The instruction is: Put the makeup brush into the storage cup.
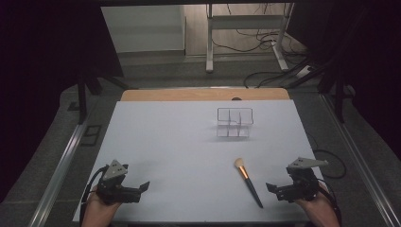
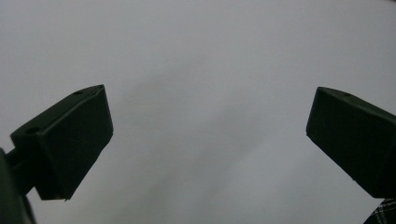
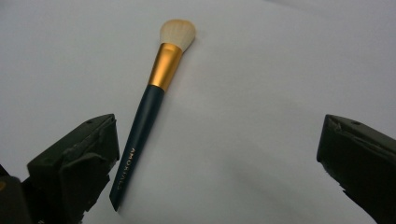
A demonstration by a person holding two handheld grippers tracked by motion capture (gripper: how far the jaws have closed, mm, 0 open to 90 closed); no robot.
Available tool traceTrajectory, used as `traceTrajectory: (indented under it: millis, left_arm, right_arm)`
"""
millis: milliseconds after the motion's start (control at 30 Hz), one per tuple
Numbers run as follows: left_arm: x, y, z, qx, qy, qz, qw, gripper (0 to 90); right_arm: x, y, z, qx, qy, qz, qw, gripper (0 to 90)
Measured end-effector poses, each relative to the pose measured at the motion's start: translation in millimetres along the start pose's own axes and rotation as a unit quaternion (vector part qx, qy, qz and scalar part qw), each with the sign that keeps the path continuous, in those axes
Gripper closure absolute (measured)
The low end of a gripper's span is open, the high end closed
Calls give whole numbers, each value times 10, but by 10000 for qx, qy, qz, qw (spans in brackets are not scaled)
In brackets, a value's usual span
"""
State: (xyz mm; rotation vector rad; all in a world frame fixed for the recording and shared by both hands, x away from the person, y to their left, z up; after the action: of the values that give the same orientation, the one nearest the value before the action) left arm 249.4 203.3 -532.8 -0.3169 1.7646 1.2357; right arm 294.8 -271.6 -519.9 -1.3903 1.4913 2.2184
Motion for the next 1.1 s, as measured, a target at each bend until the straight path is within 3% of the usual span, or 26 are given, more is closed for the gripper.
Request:
traceTrajectory:
  millis: [567,900,1100]
  left_arm:
    - [11,6,-5,-40,-96,62,9999,10]
    - [8,-5,-9,-55,-133,74,9999,6]
    - [10,-5,-9,-67,-144,84,9998,6]
  right_arm:
    - [-24,-29,32,-2,39,76,10000,0]
    - [-51,-36,46,143,107,252,9995,0]
    - [-88,-30,72,133,328,406,9985,0]
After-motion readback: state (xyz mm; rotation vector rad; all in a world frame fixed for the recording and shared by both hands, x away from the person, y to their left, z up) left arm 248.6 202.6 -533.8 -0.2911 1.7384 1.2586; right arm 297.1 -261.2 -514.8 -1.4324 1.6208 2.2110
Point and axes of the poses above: each handheld gripper's, and its own axes: y roughly backward along the jaws, x roughly out of its underside, z roughly to its left, the point moved 7 cm from there along -y, roughly forward along the jaws, and after that the axes turned 6 degrees about -z, right-handed, at the moved point
